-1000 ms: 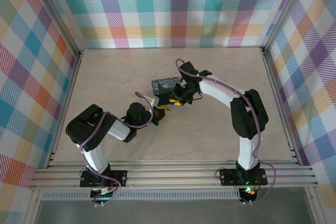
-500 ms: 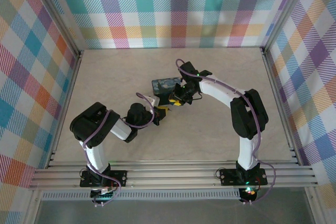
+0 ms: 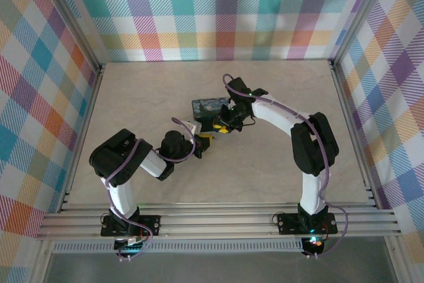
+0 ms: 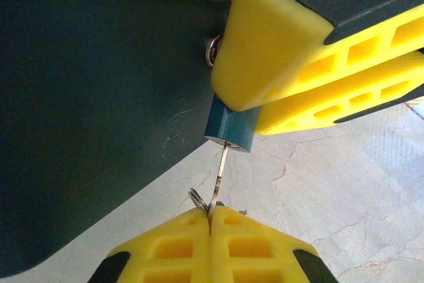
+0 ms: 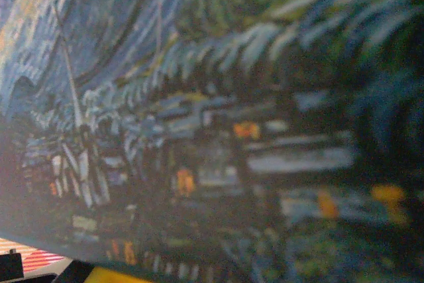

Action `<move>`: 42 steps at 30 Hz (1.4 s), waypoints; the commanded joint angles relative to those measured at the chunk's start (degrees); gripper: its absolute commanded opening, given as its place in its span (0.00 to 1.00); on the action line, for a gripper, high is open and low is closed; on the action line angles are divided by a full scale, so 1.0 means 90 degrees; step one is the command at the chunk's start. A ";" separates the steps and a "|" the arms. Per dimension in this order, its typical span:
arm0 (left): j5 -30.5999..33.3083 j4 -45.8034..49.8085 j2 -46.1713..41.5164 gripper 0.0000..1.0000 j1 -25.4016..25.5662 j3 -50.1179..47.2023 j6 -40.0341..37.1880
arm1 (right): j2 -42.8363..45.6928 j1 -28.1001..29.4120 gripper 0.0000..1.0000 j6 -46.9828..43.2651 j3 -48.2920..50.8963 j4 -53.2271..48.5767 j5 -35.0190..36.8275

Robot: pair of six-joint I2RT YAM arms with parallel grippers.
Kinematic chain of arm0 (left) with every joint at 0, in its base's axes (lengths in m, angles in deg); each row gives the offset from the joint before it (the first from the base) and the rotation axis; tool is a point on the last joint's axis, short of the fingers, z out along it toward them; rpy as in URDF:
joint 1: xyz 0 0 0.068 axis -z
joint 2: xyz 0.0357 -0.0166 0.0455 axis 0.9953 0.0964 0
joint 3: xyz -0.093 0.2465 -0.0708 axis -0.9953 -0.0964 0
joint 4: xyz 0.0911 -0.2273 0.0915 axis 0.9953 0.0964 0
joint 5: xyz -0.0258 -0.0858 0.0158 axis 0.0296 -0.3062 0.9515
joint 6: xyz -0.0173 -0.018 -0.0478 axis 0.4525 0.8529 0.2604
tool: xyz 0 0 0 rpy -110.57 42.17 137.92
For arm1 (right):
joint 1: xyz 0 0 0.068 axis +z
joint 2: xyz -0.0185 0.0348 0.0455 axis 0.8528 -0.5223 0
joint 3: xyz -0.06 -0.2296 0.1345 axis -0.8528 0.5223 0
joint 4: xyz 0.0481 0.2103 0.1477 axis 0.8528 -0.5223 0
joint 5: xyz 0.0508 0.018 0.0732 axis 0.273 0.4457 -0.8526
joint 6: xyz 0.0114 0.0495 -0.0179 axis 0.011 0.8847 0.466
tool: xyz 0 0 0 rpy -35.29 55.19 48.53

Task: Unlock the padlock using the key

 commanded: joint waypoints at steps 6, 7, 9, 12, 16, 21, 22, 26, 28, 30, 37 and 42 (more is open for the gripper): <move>0.0059 -0.0737 0.0256 0.00 0.0060 0.0097 0.0179 | 0.0073 -0.0013 0.00 0.0206 0.0119 0.0166 -0.0514; 0.0014 -0.0722 0.0304 0.00 0.0067 0.0130 0.0180 | 0.0078 -0.0013 0.00 0.0207 0.0112 0.0158 -0.0539; -0.0069 -0.0728 0.0378 0.00 0.0067 0.0195 0.0187 | 0.0092 -0.0013 0.00 0.0198 0.0129 0.0127 -0.0546; -0.0138 -0.0719 0.0440 0.00 0.0067 0.0267 0.0176 | 0.0112 -0.0013 0.00 0.0160 0.0144 0.0060 -0.0526; -0.0173 -0.0635 0.0442 0.00 0.0067 0.0329 0.0113 | 0.0055 -0.0013 0.00 0.0060 0.0149 -0.0075 -0.0514; -0.0136 -0.0470 0.0298 0.00 0.0065 0.0300 -0.0019 | 0.0016 0.0015 0.00 -0.0125 0.0119 -0.0324 -0.0339; -0.0124 -0.0455 0.0259 0.00 0.0067 0.0288 -0.0038 | 0.0014 0.0016 0.00 -0.0179 0.0097 -0.0390 -0.0284; -0.0148 -0.0311 0.0113 0.00 0.0057 0.0263 -0.0125 | -0.0005 0.0016 0.00 -0.0321 0.0025 -0.0576 -0.0158; -0.0226 -0.0204 0.0051 0.00 0.0057 0.0296 -0.0164 | -0.0006 0.0025 0.00 -0.0370 -0.0018 -0.0669 -0.0110; -0.0392 -0.0093 0.0008 0.00 0.0060 0.0364 -0.0171 | -0.0005 0.0026 0.00 -0.0377 -0.0019 -0.0679 -0.0111; -0.0963 0.0062 -0.0204 0.00 0.0064 0.0485 -0.0037 | -0.0010 0.0021 0.00 -0.0374 -0.0067 -0.0634 -0.0121; -0.1206 0.0000 -0.0023 0.00 0.0048 0.0543 0.0119 | 0.0063 0.0026 0.00 -0.0235 0.0136 -0.0266 -0.0302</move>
